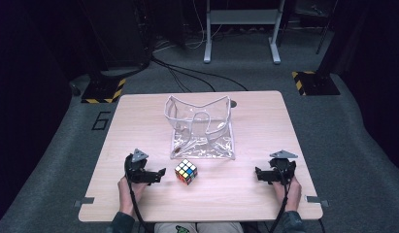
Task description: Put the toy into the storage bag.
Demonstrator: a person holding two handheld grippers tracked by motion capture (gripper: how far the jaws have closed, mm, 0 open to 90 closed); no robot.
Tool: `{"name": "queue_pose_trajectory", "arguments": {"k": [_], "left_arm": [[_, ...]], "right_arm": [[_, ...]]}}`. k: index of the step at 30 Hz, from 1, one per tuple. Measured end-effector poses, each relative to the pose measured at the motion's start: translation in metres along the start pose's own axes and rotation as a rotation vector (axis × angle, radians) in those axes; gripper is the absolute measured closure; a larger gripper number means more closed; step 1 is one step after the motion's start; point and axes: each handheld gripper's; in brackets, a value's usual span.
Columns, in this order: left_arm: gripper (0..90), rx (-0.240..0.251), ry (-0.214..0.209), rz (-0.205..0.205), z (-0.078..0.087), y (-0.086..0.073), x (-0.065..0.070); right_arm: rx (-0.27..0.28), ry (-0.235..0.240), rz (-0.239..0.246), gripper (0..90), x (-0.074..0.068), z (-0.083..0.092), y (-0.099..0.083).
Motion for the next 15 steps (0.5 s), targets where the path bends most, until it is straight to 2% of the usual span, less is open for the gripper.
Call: {"name": "queue_pose_trajectory", "arguments": {"k": [7, 15], "left_arm": [[0.0, -0.004, -0.006, -0.031, -0.003, 0.010, 0.012], [0.0, 0.014, -0.060, -0.055, -0.003, 0.019, 0.027]], "right_arm": [[0.002, -0.003, -0.006, 0.4, 0.000, 0.000, 0.000], [0.003, -0.004, -0.009, 0.6, 0.000, 0.000, 0.000]]}}
Point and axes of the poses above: each handheld gripper's, and its own axes: z roughly backward along the jaws, y roughly out of its top, x roughly to its right, and after that the axes turned 13 degrees about -x, right-handed
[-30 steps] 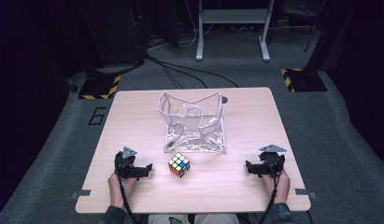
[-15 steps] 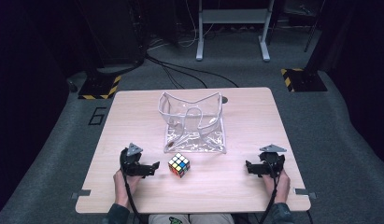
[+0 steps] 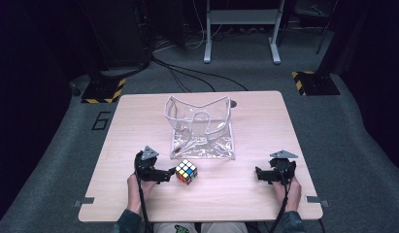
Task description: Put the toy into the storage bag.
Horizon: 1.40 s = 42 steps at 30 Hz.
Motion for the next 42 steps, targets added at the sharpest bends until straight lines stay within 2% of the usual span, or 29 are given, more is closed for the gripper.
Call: {"name": "queue_pose_trajectory", "arguments": {"k": [7, 10, 13, 16, 22, 27, 34, 39, 42], "left_arm": [[0.0, -0.003, -0.014, -0.034, 0.000, 0.006, 0.012], [0.0, 0.010, -0.018, -0.034, 0.000, 0.008, 0.013], [0.0, 0.031, -0.042, -0.041, 0.001, 0.012, 0.020], [0.0, 0.030, -0.053, -0.070, -0.003, 0.016, 0.029], [0.0, -0.008, -0.072, -0.115, -0.013, 0.020, 0.038], [0.0, -0.011, -0.090, -0.115, -0.018, 0.023, 0.042], [0.0, -0.060, -0.102, -0.150, -0.030, 0.023, 0.047], [0.0, -0.073, -0.116, -0.142, -0.036, 0.020, 0.048], [0.0, -0.084, -0.111, -0.150, -0.040, 0.019, 0.050]], "right_arm": [[0.000, 0.001, 0.000, 0.7, 0.000, 0.000, 0.000], [0.000, -0.003, 0.000, 0.7, 0.000, 0.000, 0.000], [0.000, 0.000, 0.000, 0.7, 0.000, 0.000, 0.000], [0.000, 0.000, -0.001, 0.7, 0.000, 0.000, 0.000], [0.001, -0.004, -0.001, 0.8, 0.000, 0.000, 0.000], [0.001, -0.004, -0.001, 0.8, 0.000, 0.000, 0.000], [0.001, -0.005, -0.001, 0.8, 0.000, 0.000, 0.000], [0.001, -0.005, -0.001, 0.8, 0.000, 0.000, 0.000], [0.001, -0.004, -0.002, 0.8, 0.000, 0.000, 0.000]]}}
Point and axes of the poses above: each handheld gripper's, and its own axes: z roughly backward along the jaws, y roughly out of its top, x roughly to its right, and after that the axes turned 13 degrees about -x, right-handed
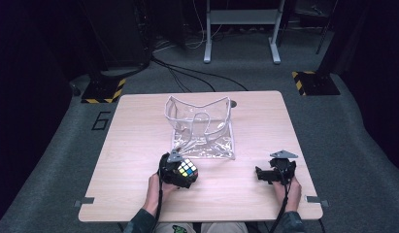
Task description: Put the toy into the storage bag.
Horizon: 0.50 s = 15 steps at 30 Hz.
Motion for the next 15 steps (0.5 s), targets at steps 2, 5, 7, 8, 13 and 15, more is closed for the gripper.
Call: {"name": "queue_pose_trajectory", "arguments": {"k": [2, 5, 7, 8, 13, 15], "left_arm": [[4.6, -0.015, 0.015, -0.010, -0.0022, -0.0007, 0.0014], [21.1, -0.020, 0.023, -0.002, -0.0046, -0.0030, 0.0011], [31.2, -0.020, 0.031, 0.002, -0.0054, -0.0051, 0.0007], [32.2, -0.012, 0.037, 0.006, -0.0062, -0.0066, 0.0015], [33.0, -0.004, 0.056, 0.001, -0.0058, -0.0084, 0.0032], [33.1, -0.010, 0.059, -0.004, -0.0052, -0.0087, 0.0033]], "right_arm": [[0.000, 0.000, 0.000, 0.8, 0.0000, 0.0000, 0.0000], [0.000, 0.000, 0.001, 0.8, 0.0001, 0.0000, 0.0000], [0.000, 0.000, 0.001, 0.8, 0.0001, 0.0000, 0.0000], [0.000, 0.000, 0.000, 0.8, 0.0001, 0.0000, 0.0000], [0.000, 0.000, 0.000, 0.8, 0.0000, 0.0000, 0.0000], [0.000, 0.000, 0.000, 0.8, 0.0000, 0.0000, 0.0000]]}}
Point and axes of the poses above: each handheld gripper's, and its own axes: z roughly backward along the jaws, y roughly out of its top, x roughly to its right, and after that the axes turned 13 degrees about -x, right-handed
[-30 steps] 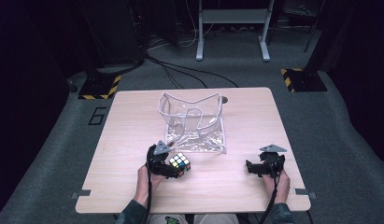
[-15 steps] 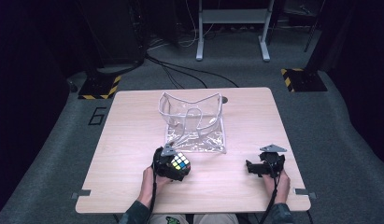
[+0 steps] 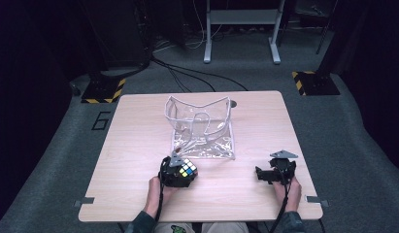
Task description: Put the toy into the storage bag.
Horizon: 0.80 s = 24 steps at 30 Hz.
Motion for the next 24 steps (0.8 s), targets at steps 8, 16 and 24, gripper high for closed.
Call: {"name": "queue_pose_trajectory", "arguments": {"k": [8, 16, 24], "left_arm": [[33.9, -0.003, 0.007, 0.010, 0.004, -0.001, -0.002], [33.9, 0.001, 0.012, 0.006, 0.012, -0.002, -0.005], [33.9, 0.008, 0.020, 0.012, 0.022, -0.001, -0.010]], "right_arm": [[0.000, 0.004, 0.001, 0.9, 0.000, 0.000, 0.000], [0.000, 0.000, 0.000, 0.9, 0.000, 0.000, 0.000], [0.000, 0.001, 0.001, 0.9, 0.000, 0.000, 0.000]]}}
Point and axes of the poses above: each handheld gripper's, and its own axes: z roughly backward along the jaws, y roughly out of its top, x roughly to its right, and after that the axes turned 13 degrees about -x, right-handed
